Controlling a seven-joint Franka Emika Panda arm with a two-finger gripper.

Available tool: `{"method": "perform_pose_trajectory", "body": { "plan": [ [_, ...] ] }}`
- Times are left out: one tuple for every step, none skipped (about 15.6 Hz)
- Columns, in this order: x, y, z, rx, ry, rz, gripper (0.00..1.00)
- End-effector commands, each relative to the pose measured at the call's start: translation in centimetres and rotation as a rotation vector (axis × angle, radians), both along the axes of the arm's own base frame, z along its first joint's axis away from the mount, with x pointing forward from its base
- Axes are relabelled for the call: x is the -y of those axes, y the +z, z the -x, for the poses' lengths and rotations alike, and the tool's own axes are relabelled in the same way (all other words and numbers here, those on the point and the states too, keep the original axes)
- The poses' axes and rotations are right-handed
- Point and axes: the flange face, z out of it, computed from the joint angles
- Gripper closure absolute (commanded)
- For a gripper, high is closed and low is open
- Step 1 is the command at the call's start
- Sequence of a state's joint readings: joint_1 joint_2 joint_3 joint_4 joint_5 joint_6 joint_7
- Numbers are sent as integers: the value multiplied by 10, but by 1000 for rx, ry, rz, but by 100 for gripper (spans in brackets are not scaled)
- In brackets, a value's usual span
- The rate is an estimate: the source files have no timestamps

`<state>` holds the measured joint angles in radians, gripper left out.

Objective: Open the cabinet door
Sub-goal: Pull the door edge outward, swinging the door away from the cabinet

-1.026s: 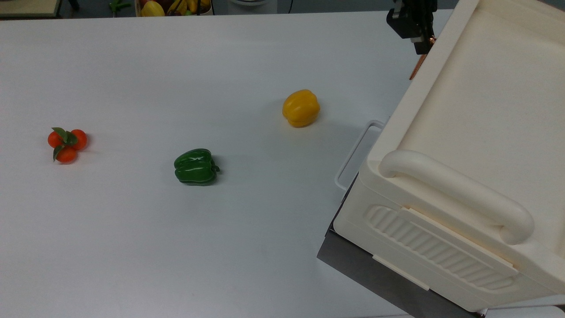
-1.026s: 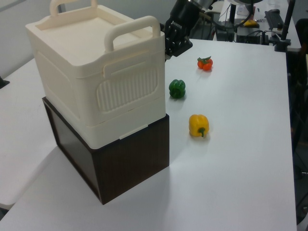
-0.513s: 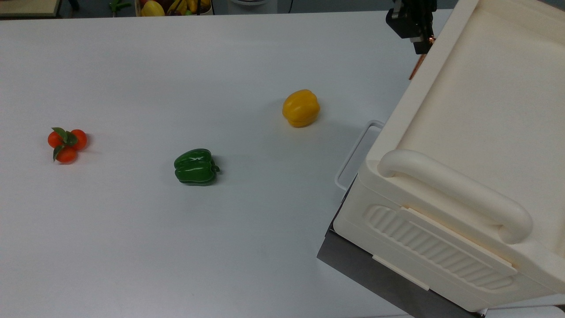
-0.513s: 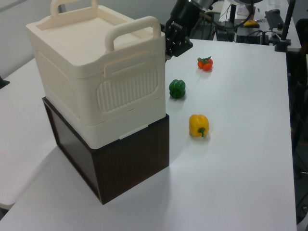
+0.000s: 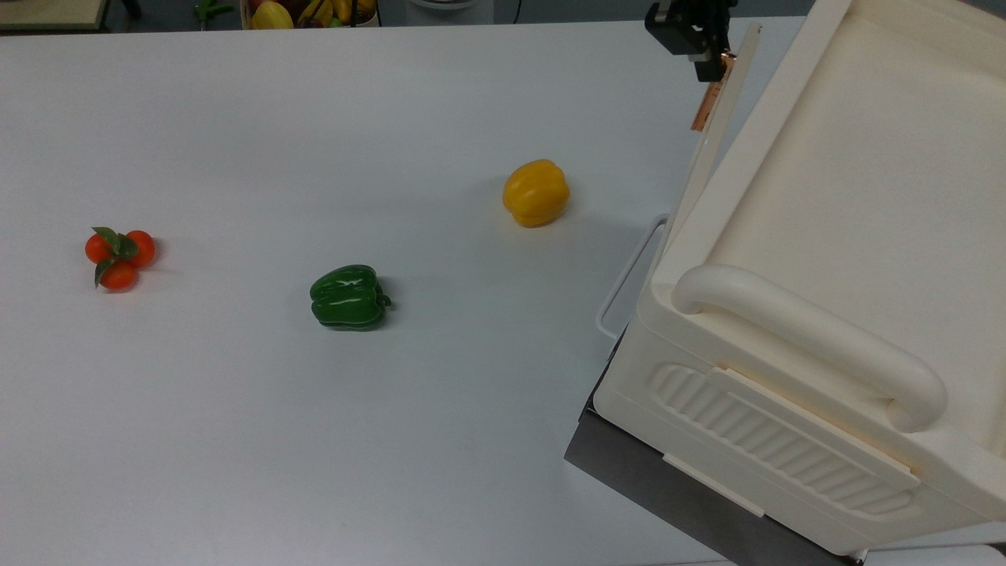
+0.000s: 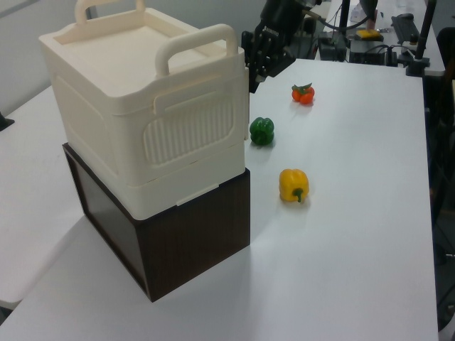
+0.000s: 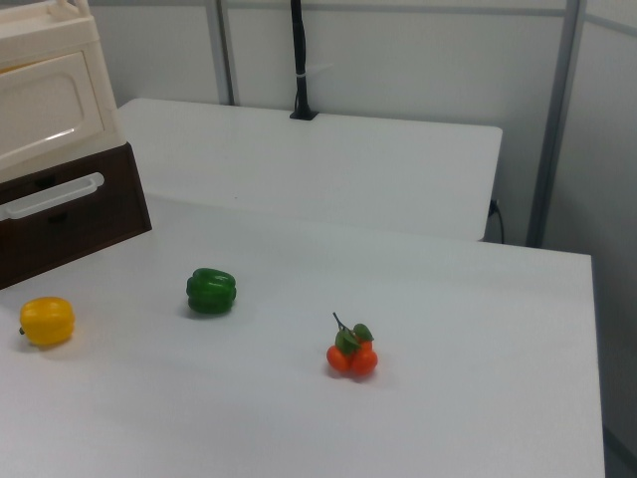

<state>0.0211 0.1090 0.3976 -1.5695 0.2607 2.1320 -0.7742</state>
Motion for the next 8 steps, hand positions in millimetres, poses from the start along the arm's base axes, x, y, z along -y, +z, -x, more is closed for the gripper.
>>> {"method": "perform_pose_trajectory", "body": {
  "plan": [
    [8,-9,13,-84,17,33,100],
    [13,-11,12,-101,13,39,100],
    [24,-9,13,-114,1,48,100],
    [33,-8,12,-124,-10,54,100],
    [40,-8,10,-135,-15,60,100],
    [50,-11,8,-152,-26,66,100],
    [62,-13,6,-170,-39,72,99],
    [76,-15,3,-193,-55,79,97]
  ]
}}
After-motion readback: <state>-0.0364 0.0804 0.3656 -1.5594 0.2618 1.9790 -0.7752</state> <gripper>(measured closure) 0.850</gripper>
